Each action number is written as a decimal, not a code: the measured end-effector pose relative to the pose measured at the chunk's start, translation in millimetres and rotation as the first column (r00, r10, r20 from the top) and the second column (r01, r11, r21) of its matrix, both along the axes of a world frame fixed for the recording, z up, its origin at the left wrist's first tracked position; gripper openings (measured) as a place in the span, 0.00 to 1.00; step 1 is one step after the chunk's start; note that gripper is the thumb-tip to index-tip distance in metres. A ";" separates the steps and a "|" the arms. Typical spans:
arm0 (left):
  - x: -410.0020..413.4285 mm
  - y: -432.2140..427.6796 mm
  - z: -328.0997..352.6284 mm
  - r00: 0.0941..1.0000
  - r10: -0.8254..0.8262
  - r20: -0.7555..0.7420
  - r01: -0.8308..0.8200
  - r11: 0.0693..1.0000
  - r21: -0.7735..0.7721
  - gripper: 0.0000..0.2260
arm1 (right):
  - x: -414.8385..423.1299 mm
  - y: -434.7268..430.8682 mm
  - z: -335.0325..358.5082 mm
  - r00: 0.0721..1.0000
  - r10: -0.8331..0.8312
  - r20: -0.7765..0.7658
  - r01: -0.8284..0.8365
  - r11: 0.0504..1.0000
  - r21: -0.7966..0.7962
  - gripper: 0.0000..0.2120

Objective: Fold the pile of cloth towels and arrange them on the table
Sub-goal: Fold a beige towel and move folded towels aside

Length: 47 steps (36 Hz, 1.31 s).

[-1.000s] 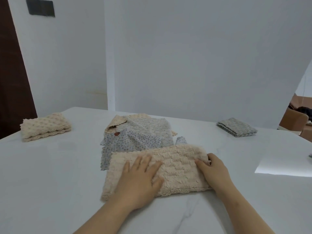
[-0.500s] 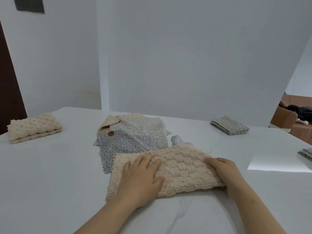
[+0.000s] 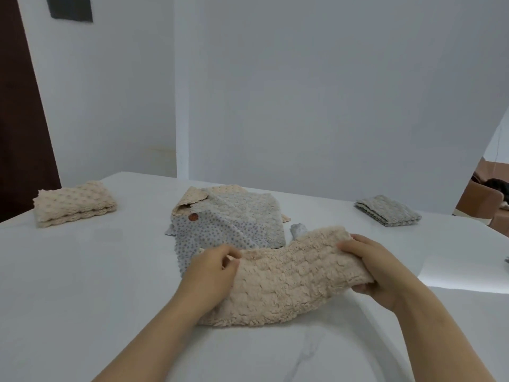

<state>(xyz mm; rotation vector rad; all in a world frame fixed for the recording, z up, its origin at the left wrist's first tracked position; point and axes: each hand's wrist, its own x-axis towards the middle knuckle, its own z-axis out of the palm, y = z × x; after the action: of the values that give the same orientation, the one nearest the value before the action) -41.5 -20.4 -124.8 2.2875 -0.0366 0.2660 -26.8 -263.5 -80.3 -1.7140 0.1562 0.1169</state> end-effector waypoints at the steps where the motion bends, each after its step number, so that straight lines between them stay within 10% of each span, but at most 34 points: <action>1: 1.1 6.4 0.5 0.999 0.027 -0.023 -0.029 0.996 -0.083 0.07 | -0.2 4.3 3.7 1.000 0.019 0.008 -0.019 0.999 0.033 0.06; 8: 9.5 29.0 -1.7 0.979 0.084 -0.186 -0.173 0.829 -0.531 0.11 | 1.0 60.9 19.3 0.989 0.130 0.073 -0.134 0.990 0.046 0.07; 18: 10.4 30.7 4.7 0.961 -0.040 -0.272 -0.183 0.646 -0.741 0.09 | -2.5 126.4 -6.3 0.909 0.410 0.074 -0.396 0.905 -0.154 0.20; 28: 4.1 29.2 -2.2 0.970 -0.132 -0.202 0.070 0.956 -0.286 0.19 | 3.9 88.1 -10.0 0.944 0.182 0.274 -0.128 0.971 -0.203 0.07; 37: 1.6 39.6 11.1 0.987 -0.047 -0.156 -0.016 0.923 -0.384 0.11 | 5.2 90.2 -31.5 0.937 0.191 0.292 -0.083 0.935 -0.345 0.04; 47: -2.4 53.1 14.4 0.965 0.023 -0.260 -0.022 1.000 0.008 0.07 | -0.4 91.9 -28.5 0.863 0.424 0.275 -0.219 0.804 -0.553 0.09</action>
<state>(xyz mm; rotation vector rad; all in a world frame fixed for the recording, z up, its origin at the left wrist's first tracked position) -43.9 32.7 -110.4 2.3114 0.1234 -0.0244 -27.1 -171.7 -108.8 -2.2470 -0.4550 -0.0147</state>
